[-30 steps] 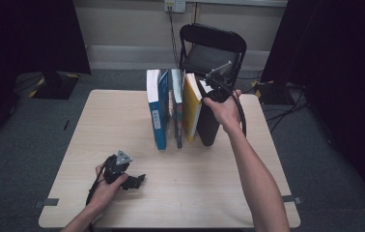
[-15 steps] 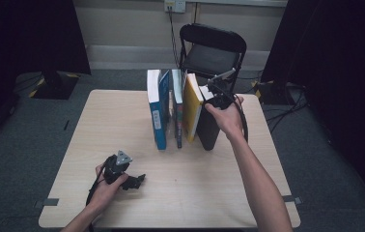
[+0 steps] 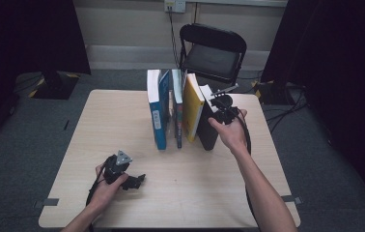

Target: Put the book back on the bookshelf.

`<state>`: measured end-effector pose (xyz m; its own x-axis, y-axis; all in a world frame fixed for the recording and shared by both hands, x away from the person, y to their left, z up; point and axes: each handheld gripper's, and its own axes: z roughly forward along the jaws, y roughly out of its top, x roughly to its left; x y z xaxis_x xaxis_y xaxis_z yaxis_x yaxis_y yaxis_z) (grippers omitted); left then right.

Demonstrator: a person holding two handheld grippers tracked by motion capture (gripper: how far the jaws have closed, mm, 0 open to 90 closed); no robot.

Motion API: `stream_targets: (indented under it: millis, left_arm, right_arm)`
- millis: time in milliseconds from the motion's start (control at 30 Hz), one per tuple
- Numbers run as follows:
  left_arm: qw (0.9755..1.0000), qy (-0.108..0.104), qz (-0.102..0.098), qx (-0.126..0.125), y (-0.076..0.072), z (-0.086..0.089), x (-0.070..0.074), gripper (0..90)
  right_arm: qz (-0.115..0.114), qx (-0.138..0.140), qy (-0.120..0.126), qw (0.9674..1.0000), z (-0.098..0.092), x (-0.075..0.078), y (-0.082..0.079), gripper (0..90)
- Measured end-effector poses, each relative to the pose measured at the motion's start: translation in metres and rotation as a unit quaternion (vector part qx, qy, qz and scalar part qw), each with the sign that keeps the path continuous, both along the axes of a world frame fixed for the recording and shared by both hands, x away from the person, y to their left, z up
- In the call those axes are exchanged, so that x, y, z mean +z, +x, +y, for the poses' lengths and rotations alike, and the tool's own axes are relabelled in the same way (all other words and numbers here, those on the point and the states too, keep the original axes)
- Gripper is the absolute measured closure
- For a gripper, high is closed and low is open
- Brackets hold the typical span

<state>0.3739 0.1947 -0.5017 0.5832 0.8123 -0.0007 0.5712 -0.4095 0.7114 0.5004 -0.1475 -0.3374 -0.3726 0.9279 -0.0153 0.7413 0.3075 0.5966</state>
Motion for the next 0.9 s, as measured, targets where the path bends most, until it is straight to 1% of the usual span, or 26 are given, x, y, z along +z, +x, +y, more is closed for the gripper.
stream_targets:
  millis: [67, 133, 367, 467, 533, 567, 667, 700, 733, 767, 800, 833, 900]
  left_arm:
    - [1.0000, 0.000, 0.000, 0.000, 0.000, 0.000, 0.000, 0.0]
    - [1.0000, 0.000, 0.000, -0.001, 0.000, 0.000, 0.000, 0.0]
    - [1.0000, -0.003, -0.001, 0.002, 0.000, 0.000, 0.000, 0.0]
    - [1.0000, -0.003, -0.001, 0.002, 0.000, 0.000, 0.000, 0.0]
    - [1.0000, -0.003, -0.001, 0.002, 0.000, 0.000, 0.000, 0.0]
    - [1.0000, -0.003, -0.001, 0.002, 0.000, 0.000, 0.000, 0.0]
    - [1.0000, -0.003, -0.001, 0.002, 0.000, 0.000, 0.000, 0.0]
    - [1.0000, -0.003, -0.001, 0.002, 0.000, 0.000, 0.000, 0.0]
    - [1.0000, -0.003, -0.001, 0.002, 0.000, 0.000, 0.000, 0.0]
    - [1.0000, -0.003, -0.001, 0.002, 0.000, 0.000, 0.000, 0.0]
    - [1.0000, 0.000, 0.000, 0.000, 0.000, 0.000, 0.000, 0.0]
    - [1.0000, -0.001, 0.000, 0.000, 0.000, 0.000, 0.000, 0.0]
    - [1.0000, -0.001, 0.000, 0.000, 0.000, 0.000, 0.000, 0.0]
  right_arm:
    - [-0.002, -0.002, 0.001, 1.0000, 0.001, 0.000, 0.001, 51.2]
    - [-0.010, -0.010, 0.002, 0.9999, 0.003, 0.002, 0.004, 52.0]
    - [-0.013, -0.016, -0.001, 0.9998, 0.008, 0.007, 0.011, 53.1]
    - [-0.024, -0.018, 0.001, 0.9996, 0.009, 0.008, 0.013, 53.5]
    - [-0.025, -0.019, 0.000, 0.9995, 0.010, 0.008, 0.013, 53.5]
    - [-0.034, -0.018, -0.001, 0.9993, 0.011, 0.009, 0.014, 53.8]
    - [-0.038, -0.021, 0.005, 0.9990, 0.010, 0.011, 0.016, 53.7]
    - [-0.043, -0.021, 0.008, 0.9988, 0.010, 0.011, 0.017, 53.8]
    - [-0.054, -0.023, 0.016, 0.9982, 0.009, 0.012, 0.017, 53.8]
    - [-0.054, -0.023, 0.016, 0.9982, 0.009, 0.012, 0.017, 53.8]
    - [-0.069, -0.022, 0.017, 0.9972, 0.010, 0.011, 0.017, 53.8]
    - [-0.079, -0.023, 0.019, 0.9965, 0.009, 0.009, 0.018, 53.7]
    - [-0.087, -0.023, 0.026, 0.9956, 0.008, 0.005, 0.018, 53.7]
